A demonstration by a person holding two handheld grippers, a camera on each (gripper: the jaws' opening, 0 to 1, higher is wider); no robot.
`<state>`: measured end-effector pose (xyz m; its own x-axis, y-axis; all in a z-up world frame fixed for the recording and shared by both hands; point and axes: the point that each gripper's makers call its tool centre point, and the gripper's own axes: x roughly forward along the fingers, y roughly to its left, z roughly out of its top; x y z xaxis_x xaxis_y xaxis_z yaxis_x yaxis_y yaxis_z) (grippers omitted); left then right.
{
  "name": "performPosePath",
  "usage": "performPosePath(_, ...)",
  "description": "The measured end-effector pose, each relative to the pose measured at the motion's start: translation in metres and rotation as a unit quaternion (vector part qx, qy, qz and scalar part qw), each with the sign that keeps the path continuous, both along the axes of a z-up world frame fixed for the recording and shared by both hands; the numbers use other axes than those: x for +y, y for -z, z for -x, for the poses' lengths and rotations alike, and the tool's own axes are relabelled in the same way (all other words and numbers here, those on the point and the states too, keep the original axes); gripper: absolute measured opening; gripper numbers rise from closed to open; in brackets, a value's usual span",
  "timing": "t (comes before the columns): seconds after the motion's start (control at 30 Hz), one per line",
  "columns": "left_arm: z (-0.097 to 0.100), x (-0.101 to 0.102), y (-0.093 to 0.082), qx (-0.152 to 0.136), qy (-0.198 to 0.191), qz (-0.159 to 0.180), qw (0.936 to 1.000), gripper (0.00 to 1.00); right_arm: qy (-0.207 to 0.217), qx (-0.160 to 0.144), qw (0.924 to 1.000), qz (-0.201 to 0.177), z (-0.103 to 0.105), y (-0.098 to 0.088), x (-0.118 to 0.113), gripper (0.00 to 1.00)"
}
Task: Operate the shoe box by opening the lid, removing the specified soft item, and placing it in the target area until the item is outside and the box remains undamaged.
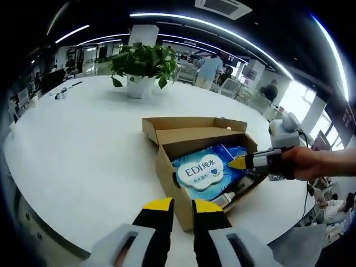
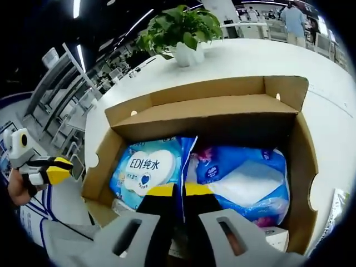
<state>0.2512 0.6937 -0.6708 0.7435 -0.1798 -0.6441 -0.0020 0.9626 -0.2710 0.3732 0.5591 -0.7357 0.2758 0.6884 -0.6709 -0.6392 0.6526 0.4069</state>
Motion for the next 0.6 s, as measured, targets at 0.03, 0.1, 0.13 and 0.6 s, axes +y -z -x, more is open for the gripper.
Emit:
performPosePath(0.03,-0.001,-0.002,0.001,0.0,0.001,0.001,1.0,0.12,0.0,0.0,1.0,0.0,0.001,0.0,0.0,0.02)
performPosePath(0.1,-0.003,-0.005,0.001,-0.002,0.003,0.003,1.0,0.12,0.002,0.001,1.0,0.0,0.001,0.0,0.0,0.02)
performPosePath(0.13,-0.005,-0.006,0.001,-0.002,0.004,0.004,1.0,0.12,0.002,0.0,1.0,0.001,0.0,0.0,-0.001,0.01)
performPosePath(0.6,-0.025,-0.024,-0.003,-0.011,0.023,0.01,0.9996,0.12,0.02,-0.004,0.9998,0.0,0.004,-0.009,-0.006,0.0)
